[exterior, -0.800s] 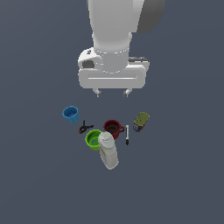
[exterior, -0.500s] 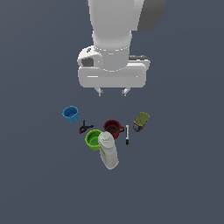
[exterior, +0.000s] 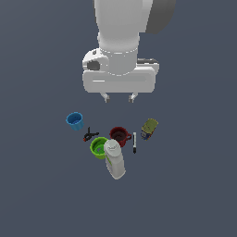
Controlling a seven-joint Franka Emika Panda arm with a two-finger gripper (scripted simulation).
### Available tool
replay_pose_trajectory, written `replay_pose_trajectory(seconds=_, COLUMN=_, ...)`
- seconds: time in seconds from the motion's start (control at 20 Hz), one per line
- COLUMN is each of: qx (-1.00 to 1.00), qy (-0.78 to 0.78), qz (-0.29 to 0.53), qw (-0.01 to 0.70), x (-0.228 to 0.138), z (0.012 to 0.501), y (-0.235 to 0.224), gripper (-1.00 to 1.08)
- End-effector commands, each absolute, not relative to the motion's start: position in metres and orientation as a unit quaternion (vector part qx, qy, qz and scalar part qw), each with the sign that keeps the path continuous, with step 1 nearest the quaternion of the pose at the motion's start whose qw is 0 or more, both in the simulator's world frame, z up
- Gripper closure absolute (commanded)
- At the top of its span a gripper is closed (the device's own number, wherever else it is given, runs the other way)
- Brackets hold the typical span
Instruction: Pick up a designated object from a clutter of objects.
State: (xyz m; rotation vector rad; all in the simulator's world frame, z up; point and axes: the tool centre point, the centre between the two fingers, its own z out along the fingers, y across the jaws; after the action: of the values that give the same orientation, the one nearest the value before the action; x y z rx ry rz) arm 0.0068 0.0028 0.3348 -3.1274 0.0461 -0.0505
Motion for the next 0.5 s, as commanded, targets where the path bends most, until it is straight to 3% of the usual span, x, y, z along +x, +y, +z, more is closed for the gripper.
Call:
replay_pose_trajectory(seconds=0.0, qx=-1.0, qy=0.012, qz=-0.015, qw=0.007, x=0.008, z=0.328, y=0.004, gripper=-0.6)
replay_pose_trajectory(seconds=0.45, qx=-1.0, qy=-0.011, qz=-0.009, qw=0.011, x=0.012, z=0.272, y=0.013, gripper=-0.6)
